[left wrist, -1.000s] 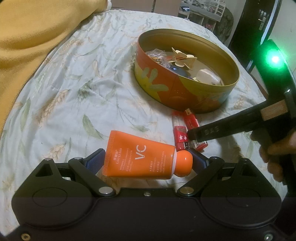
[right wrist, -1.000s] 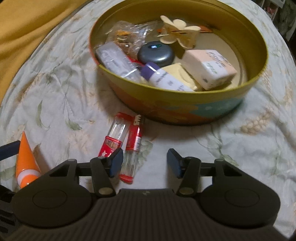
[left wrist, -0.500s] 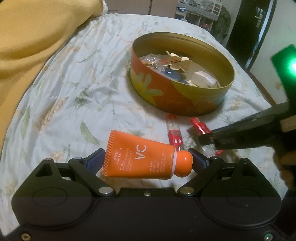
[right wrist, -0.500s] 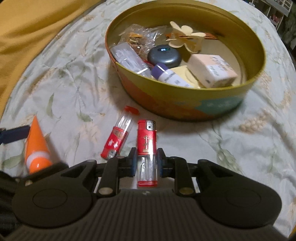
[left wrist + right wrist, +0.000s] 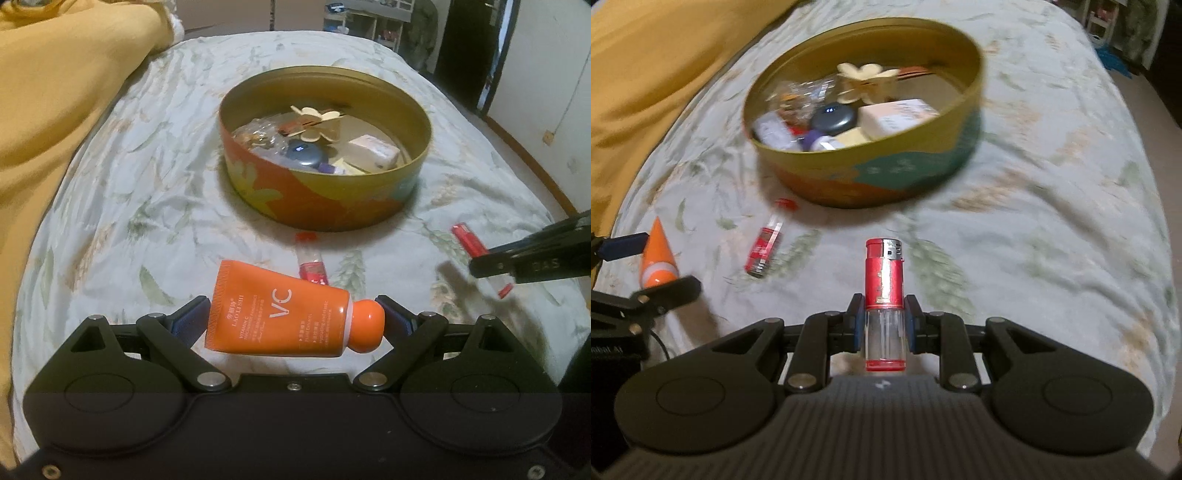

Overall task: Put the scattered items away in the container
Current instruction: 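Carry the VC tube over the tin and drop it with the left gripper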

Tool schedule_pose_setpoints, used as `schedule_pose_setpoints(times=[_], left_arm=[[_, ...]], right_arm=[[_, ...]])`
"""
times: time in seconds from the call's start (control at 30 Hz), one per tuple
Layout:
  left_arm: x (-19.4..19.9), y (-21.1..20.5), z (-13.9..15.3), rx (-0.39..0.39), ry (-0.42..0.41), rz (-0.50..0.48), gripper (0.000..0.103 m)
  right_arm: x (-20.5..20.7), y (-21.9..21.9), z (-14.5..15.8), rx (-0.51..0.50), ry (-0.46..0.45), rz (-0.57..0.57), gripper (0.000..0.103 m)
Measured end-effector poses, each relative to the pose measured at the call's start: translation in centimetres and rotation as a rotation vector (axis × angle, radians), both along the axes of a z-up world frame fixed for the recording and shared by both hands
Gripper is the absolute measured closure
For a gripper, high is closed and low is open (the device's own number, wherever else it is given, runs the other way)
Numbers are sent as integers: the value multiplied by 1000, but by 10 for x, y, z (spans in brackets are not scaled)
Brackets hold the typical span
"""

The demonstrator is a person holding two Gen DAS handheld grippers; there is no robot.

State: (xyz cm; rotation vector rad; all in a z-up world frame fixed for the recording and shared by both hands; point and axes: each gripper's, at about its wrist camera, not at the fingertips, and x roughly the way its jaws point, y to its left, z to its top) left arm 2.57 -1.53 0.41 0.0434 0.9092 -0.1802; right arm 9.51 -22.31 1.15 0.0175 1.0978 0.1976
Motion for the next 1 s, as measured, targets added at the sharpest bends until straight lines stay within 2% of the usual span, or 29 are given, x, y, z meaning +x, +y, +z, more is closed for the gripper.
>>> schedule_pose_setpoints(times=[0.23, 0.33, 0.53, 0.67, 1.0], left_arm=[[1, -18, 11, 60, -7, -43, 10], [3, -23, 16, 76, -10, -54, 10], [16, -27, 34, 92, -27, -59, 10], [38, -31, 54, 114, -52, -71, 10], [123, -53, 90, 150, -70, -62, 10]], right_arm=[[-16, -42, -1, 16, -13, -88, 78], [-20, -57, -5, 54, -2, -130, 78], [-23, -66, -6, 116, -20, -165, 78], [-24, -71, -7, 158, -27, -180, 78], [-26, -77, -8, 201, -57, -192, 78]])
